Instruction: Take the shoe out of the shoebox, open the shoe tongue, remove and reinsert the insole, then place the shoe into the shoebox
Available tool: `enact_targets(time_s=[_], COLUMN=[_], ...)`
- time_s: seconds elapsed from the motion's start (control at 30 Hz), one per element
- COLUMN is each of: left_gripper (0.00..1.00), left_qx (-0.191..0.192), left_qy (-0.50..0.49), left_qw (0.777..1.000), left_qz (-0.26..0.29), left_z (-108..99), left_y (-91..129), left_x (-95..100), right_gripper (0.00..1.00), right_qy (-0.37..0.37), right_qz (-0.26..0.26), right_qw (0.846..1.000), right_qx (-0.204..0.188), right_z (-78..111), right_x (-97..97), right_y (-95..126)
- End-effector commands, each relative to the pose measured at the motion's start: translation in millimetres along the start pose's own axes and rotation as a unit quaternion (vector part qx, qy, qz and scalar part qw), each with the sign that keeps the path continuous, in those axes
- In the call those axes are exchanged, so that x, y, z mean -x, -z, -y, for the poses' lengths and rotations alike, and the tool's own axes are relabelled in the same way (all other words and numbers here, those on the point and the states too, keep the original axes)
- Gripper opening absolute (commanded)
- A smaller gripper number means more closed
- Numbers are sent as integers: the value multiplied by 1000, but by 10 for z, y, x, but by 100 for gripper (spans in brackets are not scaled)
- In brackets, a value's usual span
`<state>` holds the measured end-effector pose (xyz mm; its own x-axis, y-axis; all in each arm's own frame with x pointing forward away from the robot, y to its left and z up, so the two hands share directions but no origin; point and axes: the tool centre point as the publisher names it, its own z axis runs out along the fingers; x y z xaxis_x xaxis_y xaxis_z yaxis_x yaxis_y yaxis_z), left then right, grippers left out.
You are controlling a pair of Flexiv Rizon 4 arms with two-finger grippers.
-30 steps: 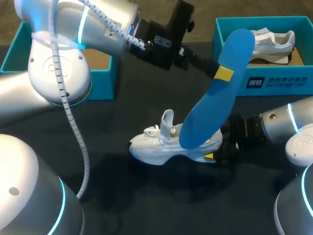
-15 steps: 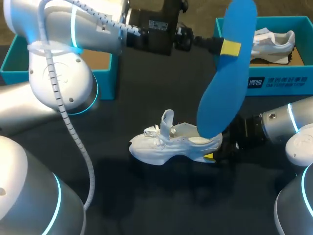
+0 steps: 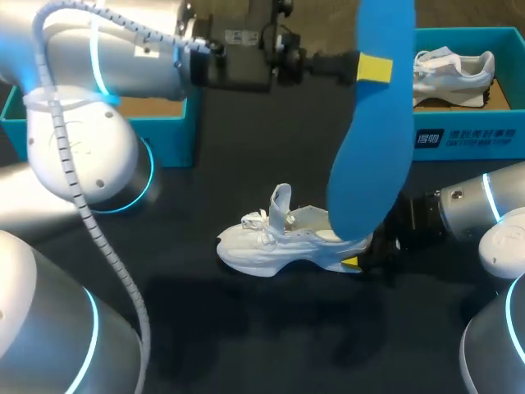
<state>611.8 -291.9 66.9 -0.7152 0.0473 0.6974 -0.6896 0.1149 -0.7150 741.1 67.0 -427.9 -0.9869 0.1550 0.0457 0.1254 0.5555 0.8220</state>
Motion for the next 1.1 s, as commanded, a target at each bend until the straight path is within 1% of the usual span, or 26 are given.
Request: enact_targets(time_s=[0.03, 0.33, 0.53, 0.73, 1.1], left_gripper=[0, 0, 0, 0, 0], left_qx=[-11, -27, -40, -34, -34], left_qy=[4, 27, 33, 39, 39], left_qw=[1000, 999, 998, 998, 998], left_qz=[-3, 0, -19, -22, -24], left_z=[-178, -350, -403, -444, -446], left_y=[294, 386, 410, 401, 408], left_x=[44, 174, 155, 156, 141], right_gripper=[0, 0, 0, 0, 0], right_qy=[0, 0, 0, 0, 0], right_qz=[1, 1, 1, 1, 1], right_qw=[1000, 1000, 1000, 1000, 1000], right_qx=[-2, -2, -2, -2, -2], right_z=[7, 7, 7, 7, 7], right_x=[-3, -3, -3, -3, -3], right_y=[-18, -18, -18, -18, -18])
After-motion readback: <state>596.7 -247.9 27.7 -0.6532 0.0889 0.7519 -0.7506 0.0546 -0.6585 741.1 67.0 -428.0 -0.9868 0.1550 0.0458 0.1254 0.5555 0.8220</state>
